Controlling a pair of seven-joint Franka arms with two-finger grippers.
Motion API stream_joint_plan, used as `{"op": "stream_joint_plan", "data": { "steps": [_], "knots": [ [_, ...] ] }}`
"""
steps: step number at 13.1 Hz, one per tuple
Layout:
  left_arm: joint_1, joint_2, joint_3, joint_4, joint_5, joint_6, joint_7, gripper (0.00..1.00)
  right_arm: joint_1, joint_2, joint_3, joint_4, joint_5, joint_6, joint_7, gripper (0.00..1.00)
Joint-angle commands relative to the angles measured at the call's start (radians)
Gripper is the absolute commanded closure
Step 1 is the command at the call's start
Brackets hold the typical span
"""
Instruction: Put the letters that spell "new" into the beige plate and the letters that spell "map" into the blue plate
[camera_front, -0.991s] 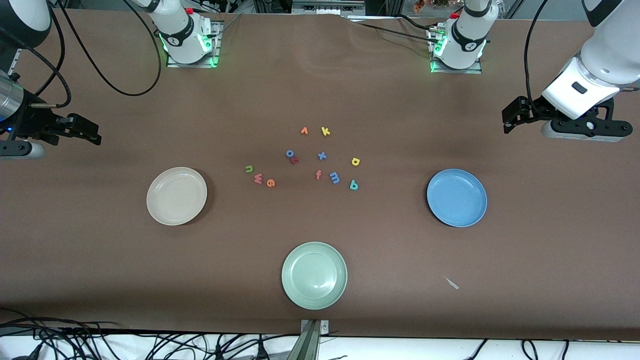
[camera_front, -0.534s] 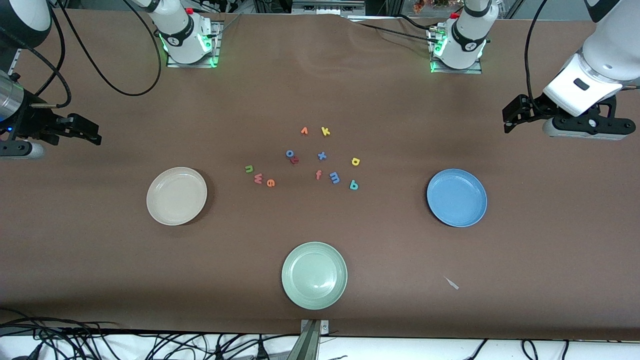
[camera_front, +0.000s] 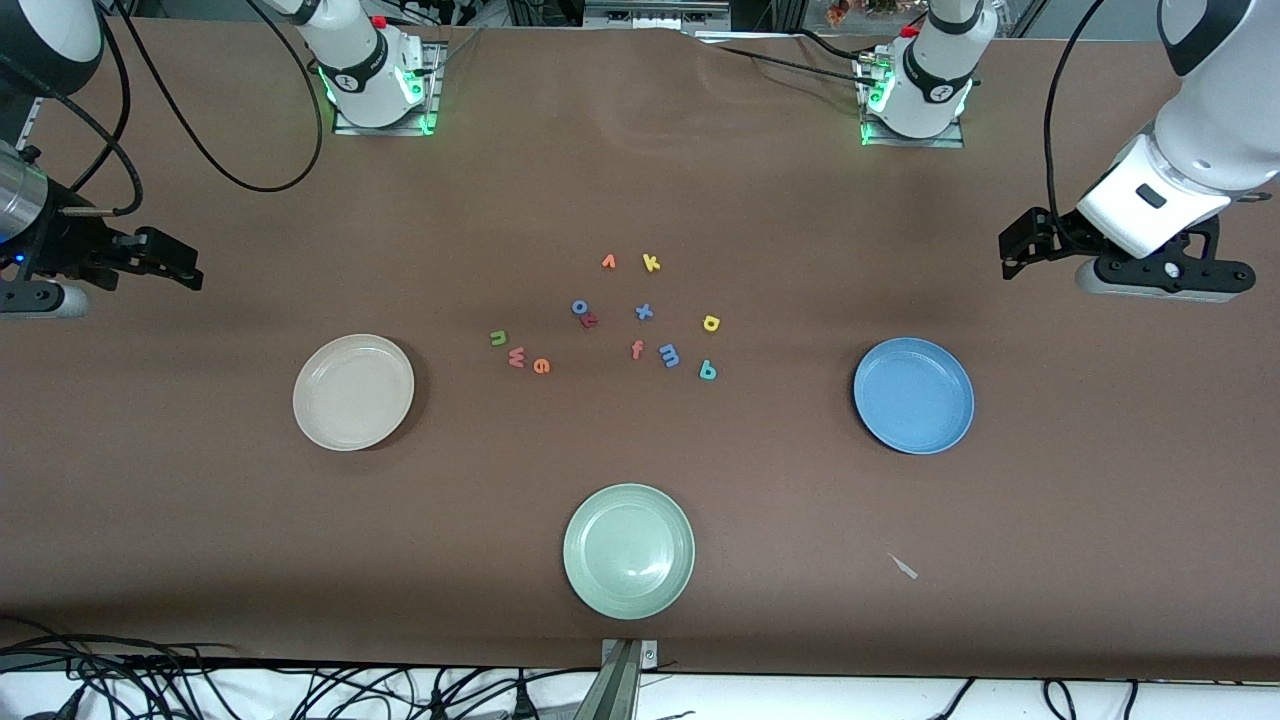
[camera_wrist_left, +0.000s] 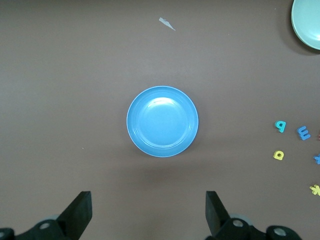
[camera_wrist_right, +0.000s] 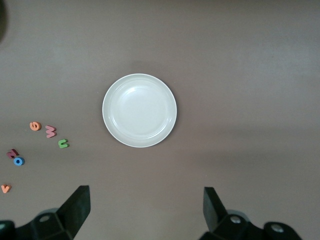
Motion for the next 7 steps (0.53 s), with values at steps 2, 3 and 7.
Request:
{"op": "stream_joint_plan", "data": {
  "steps": [2,3,7],
  "knots": [
    [-0.002,0.019,0.0,0.044,-0.025,-0.024,0.015,0.0,-0.014,0.009,0.012,0.025,0.001,-0.006,0.005,0.0],
    [-0.006,0.019,-0.001,0.044,-0.025,-0.024,0.015,0.0,-0.014,0.009,0.012,0.025,0.001,-0.006,0.005,0.0],
    [-0.007,0.019,-0.001,0.045,-0.027,-0.025,0.018,0.0,-0.014,0.009,0.013,0.025,-0.001,-0.005,0.004,0.0]
  ]
}}
